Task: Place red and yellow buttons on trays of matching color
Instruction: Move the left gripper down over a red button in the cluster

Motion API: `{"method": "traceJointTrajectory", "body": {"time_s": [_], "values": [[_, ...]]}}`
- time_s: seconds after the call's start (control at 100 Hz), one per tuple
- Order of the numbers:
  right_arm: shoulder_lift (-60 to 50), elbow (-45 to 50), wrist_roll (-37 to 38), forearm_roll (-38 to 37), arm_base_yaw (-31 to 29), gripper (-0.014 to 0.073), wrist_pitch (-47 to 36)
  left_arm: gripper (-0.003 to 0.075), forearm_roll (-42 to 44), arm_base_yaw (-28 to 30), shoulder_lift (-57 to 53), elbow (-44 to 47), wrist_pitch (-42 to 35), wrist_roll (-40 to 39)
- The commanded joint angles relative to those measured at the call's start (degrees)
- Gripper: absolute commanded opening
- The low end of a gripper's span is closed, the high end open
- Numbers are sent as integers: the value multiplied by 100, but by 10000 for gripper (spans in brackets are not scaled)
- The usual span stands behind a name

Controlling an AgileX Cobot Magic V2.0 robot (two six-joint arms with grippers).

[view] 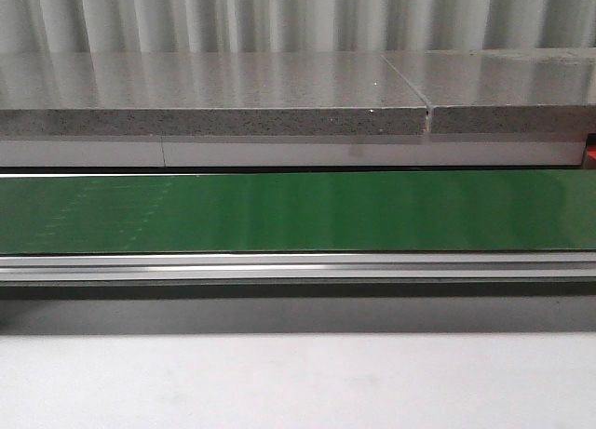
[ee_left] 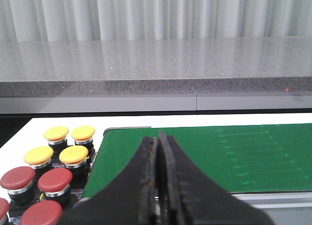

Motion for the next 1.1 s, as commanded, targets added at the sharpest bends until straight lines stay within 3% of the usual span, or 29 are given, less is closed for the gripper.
{"method": "traceJointTrajectory", "body": {"time_s": [0.0, 0.87, 1.09], "values": [[-122, -112, -24, -57, -26, -67, -477, -20, -33, 12, -179, 350, -455, 1], [-122, -112, -24, -57, -26, -67, -477, -20, -33, 12, -179, 216, -445, 1], [-122, -112, -24, -57, -26, -67, -477, -20, -111, 12, -156, -669, 974, 1]]}}
